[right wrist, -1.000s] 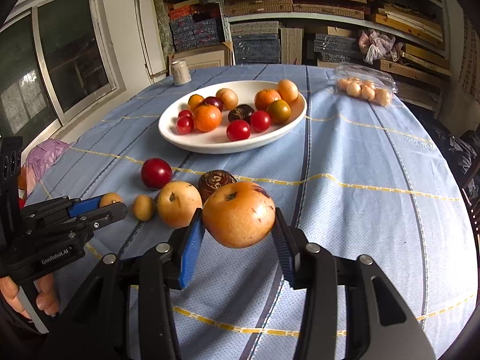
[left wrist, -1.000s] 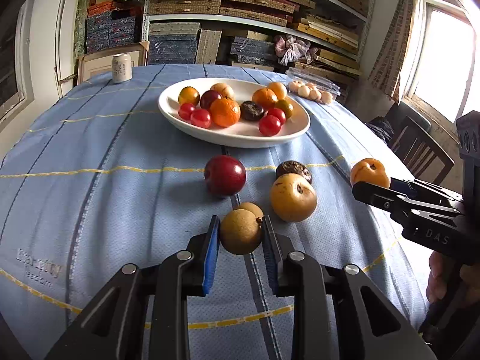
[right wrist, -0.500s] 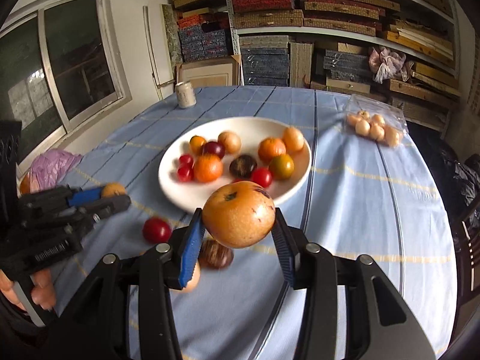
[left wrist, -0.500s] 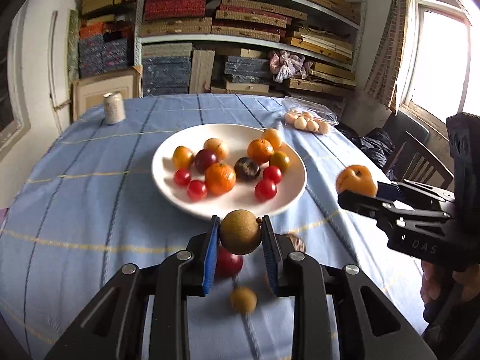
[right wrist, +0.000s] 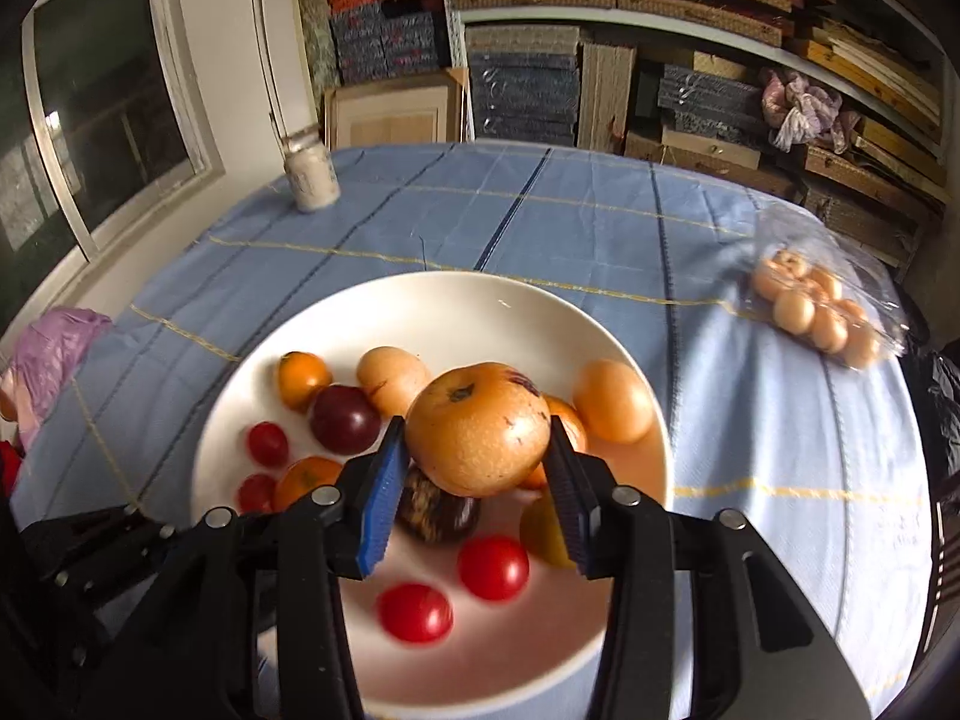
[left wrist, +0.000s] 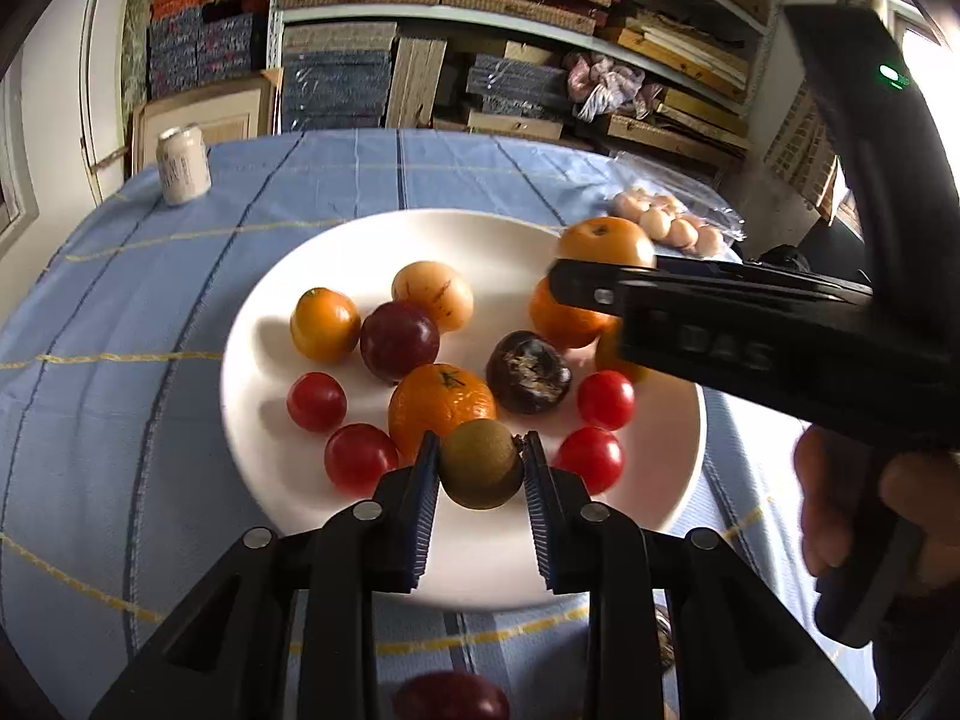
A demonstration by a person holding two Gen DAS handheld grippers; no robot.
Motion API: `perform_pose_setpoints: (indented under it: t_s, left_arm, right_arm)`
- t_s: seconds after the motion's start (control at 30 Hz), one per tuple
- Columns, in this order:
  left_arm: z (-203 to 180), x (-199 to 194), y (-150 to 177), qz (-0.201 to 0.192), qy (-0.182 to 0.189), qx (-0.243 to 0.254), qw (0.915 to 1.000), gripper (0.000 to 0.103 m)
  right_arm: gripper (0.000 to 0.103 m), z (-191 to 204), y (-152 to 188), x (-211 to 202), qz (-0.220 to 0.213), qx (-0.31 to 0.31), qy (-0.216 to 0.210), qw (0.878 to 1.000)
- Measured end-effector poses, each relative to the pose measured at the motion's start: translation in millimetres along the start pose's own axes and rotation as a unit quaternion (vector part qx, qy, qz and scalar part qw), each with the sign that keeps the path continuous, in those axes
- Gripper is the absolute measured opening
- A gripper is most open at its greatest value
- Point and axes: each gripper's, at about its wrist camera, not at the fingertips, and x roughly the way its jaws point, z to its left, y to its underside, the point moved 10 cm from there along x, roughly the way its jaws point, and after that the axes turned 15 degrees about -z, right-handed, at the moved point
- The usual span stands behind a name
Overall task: Organize fruits
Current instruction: 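Carry both pears onto the white plate and open both grippers, then move both grippers back to the fruit on the cloth and grasp a yellow pear with the right gripper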
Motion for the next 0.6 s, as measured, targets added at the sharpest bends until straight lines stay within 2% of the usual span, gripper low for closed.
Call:
perform_pose_setpoints:
  t_s: [0.07, 0.1, 0.13, 0.17, 0.3, 0.43, 0.6]
  left_arm:
    - [2.4, 2.2, 0.9, -0.001, -0.002, -0.002, 1.0, 0.03]
    - [3.2, 2.2, 1.0, 0.0, -0.002, -0.001, 1.0, 0.036]
    - [3.8, 1.6, 1.4, 0.001, -0.002, -0.004, 1.0, 0.055]
    - [5.8, -1.3, -0.2, -0.005, -0.006, -0.01, 0.9999, 0.067]
    - [7.5, -14.6, -8.0, -0.02, -0.009, -0.014, 0.9997, 0.071]
    - [12.3, -36.1, -9.9, -0.028, -0.013, -0.017, 0.9994, 0.073]
    - [25.9, -71.3, -1.6, -0.037, -0.019, -0.033, 0.9986, 0.079]
  right_arm:
    - [0.045, 3.7, 4.4, 14.3, 0.013, -0.006, -0.003, 1.0]
    - [0.046, 5.7, 4.4, 16.5, 0.011, -0.008, -0.005, 1.0]
    - [0.048, 7.6, 3.7, 17.1, 0.008, -0.01, -0.006, 1.0]
    - [0.049, 8.7, 2.3, 15.6, 0.001, -0.015, -0.004, 1.0]
    - [0.05, 5.6, 1.1, 0.7, -0.012, -0.013, 0.001, 1.0]
    - [0.05, 0.1, 4.0, -34.7, -0.025, 0.003, 0.001, 1.0]
    - [0.051, 6.6, 32.1, -87.1, -0.028, 0.007, -0.008, 1.0]
